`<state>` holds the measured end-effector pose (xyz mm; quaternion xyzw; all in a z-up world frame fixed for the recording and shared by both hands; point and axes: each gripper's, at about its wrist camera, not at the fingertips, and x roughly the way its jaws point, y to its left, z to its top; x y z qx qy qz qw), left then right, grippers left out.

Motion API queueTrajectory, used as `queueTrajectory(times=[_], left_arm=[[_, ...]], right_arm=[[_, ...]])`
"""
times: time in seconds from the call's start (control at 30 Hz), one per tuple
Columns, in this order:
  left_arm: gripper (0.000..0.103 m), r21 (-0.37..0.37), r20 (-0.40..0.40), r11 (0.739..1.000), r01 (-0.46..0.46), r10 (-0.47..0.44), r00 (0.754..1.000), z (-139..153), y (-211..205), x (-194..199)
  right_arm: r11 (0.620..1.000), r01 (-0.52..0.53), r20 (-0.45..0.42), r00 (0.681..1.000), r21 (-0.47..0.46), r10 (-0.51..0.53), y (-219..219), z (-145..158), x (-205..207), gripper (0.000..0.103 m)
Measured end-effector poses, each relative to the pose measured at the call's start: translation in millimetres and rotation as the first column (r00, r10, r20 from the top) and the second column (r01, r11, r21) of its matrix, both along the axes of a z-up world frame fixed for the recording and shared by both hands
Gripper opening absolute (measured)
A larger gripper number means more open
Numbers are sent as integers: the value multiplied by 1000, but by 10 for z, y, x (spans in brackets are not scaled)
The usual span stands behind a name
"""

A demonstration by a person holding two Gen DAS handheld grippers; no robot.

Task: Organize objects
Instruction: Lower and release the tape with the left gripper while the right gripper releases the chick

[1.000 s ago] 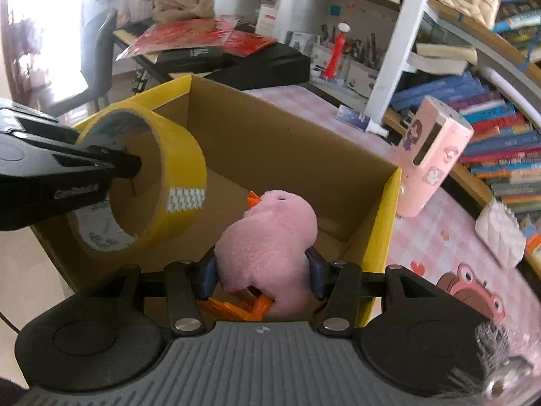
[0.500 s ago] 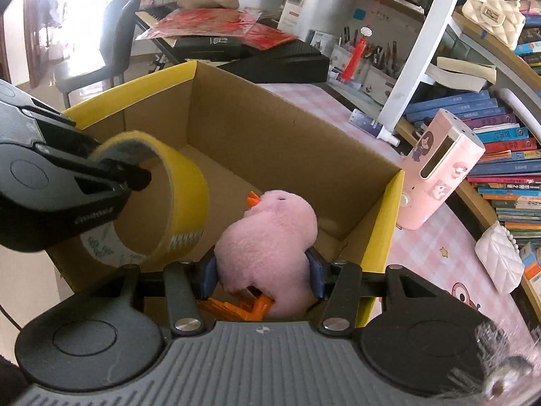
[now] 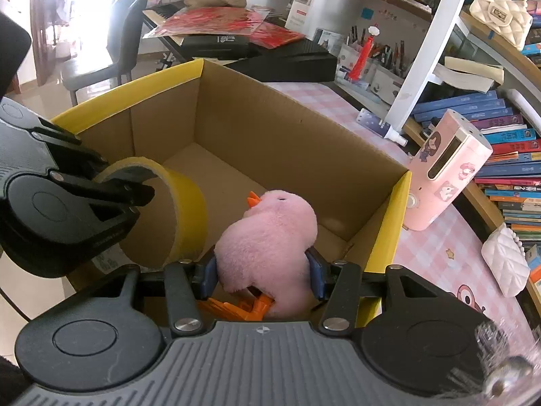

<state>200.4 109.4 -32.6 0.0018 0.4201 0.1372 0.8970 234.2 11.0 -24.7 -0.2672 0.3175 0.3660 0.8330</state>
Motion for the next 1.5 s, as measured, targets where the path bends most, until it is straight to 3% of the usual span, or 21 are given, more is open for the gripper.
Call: queueTrajectory(times=[0.3,0.6,0.7,0.87,0.93,1.27,1.5], left_arm=[[17,4,16,1000,-8,8,1000,32,-35,-53],[36,7,77,1000,7,-7,997,185,-75,-194],[45,-4,102,1000,18,-17,995,245,-86,-270],[76,-18,185,1000,2,1,983,373,-45,-453],[81,-18,227,1000,-2,6,974,439,-32,-533],[83,-46,308,999,11,3,951,619,1,-913],[84,-59,328,998,-15,34,944,637,55,-1306]], right_arm=[[1000,-5,-1,1000,4,5,-1,6,-5,49],[998,14,23,1000,61,-15,-60,39,-38,54],[994,59,50,997,93,-63,-110,74,-81,55],[982,115,105,986,147,-131,-218,232,-198,56],[976,136,118,981,170,-157,-265,298,-239,57],[933,230,156,947,275,-279,-442,544,-645,57],[902,297,135,926,314,-352,-579,553,-1003,58]])
